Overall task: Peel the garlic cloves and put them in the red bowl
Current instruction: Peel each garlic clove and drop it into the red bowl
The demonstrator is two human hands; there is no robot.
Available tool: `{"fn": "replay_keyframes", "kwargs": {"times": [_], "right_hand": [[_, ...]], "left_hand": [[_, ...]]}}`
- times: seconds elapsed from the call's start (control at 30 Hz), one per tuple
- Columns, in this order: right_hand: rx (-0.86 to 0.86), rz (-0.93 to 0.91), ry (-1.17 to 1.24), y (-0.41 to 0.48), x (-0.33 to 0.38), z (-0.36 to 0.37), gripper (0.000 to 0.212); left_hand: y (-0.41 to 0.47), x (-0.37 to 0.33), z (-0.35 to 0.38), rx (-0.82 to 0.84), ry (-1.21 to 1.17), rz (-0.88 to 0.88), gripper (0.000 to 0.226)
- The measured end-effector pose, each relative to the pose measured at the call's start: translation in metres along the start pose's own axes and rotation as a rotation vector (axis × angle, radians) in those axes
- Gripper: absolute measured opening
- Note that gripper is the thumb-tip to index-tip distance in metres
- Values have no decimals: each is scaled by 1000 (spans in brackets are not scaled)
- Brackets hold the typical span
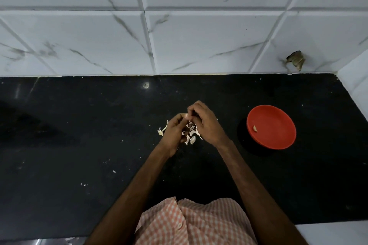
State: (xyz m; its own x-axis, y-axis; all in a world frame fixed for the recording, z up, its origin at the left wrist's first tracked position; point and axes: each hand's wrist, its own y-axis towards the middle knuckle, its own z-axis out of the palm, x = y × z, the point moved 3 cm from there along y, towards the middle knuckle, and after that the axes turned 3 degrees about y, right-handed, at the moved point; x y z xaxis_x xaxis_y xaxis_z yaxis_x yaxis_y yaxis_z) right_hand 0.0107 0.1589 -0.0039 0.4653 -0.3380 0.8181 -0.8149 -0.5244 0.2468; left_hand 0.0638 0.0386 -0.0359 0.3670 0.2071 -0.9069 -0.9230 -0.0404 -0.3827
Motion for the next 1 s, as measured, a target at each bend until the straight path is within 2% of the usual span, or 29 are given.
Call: {"fn": "replay_keyframes", "kwargs": {"times": [0.17, 0.37, 0.53, 0.63, 0.7, 0.83, 1.0], "right_hand": [[-113, -23, 2, -3, 1, -5, 11], [-117, -24, 58, -6, 8, -6, 5], [-88, 15, 70, -8, 7, -10, 6], [-104, 18, 42, -9, 4, -7, 7], [-141, 16, 31, -9, 1, -6, 6], [-203, 40, 20, -10, -6, -8, 2], [-217, 24, 41, -11, 1, -4, 6]], "left_hand": [[-2, 0, 0, -1, 39, 115, 22], [-2, -6, -3, -10, 64, 224, 17], [1, -13, -8, -27, 268, 344, 20], [2, -12, -12, -104, 486, 387, 10], [1, -14, -13, -128, 528, 398, 3], [-1, -19, -9, -78, 604, 398, 15], [-3, -28, -3, -121, 685, 400, 22]]}}
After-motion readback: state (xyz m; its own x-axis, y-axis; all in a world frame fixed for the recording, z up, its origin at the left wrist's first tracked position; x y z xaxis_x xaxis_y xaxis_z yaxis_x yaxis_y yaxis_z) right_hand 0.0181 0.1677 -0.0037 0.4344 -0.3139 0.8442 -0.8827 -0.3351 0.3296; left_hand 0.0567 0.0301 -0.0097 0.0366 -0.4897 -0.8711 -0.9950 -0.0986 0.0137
